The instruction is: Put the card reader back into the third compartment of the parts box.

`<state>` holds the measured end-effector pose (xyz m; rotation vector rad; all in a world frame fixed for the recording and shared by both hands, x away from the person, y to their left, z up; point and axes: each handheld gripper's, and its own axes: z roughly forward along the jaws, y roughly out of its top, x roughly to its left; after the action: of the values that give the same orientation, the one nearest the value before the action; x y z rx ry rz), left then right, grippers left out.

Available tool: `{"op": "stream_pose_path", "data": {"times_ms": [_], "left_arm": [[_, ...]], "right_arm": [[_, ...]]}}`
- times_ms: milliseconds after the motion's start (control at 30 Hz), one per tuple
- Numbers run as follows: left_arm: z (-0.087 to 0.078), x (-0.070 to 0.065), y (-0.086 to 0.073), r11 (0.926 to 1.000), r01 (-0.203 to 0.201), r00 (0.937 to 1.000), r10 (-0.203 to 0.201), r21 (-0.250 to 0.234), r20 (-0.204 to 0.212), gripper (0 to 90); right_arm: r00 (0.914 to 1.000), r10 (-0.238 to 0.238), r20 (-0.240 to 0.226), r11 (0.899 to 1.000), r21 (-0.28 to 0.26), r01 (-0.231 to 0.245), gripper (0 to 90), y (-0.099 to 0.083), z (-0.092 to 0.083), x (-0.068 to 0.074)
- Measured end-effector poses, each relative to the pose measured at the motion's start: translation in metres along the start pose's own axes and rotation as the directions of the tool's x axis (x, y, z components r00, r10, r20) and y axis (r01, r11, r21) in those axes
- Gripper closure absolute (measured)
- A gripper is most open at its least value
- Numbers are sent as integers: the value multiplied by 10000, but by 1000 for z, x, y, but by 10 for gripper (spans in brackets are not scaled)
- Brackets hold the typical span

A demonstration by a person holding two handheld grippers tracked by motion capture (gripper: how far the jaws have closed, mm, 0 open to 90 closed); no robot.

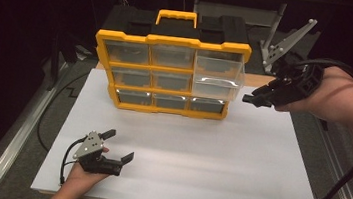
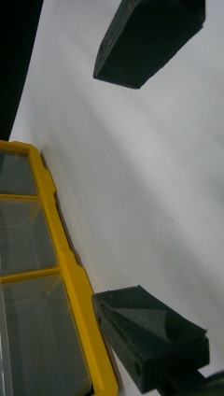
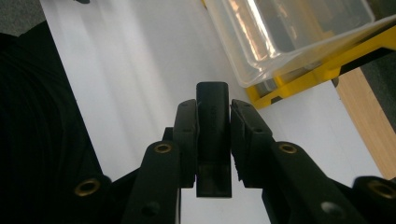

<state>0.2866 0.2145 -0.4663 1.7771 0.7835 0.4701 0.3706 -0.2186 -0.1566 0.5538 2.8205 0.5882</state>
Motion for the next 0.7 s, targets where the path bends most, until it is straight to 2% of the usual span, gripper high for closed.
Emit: {"op": "stream_pose_path", "data": {"times_ms": [367,700], "left_arm": [[0,0,0,10000,-28,10000,28,31,45,5],[-2,0,0,10000,20,10000,-20,-67,31,5]], "right_arm": [[10000,10,83,9995,-304,-8,746,14,-15,-6],[9997,-94,236,9994,-332,102,746,32,-18,-15]]}}
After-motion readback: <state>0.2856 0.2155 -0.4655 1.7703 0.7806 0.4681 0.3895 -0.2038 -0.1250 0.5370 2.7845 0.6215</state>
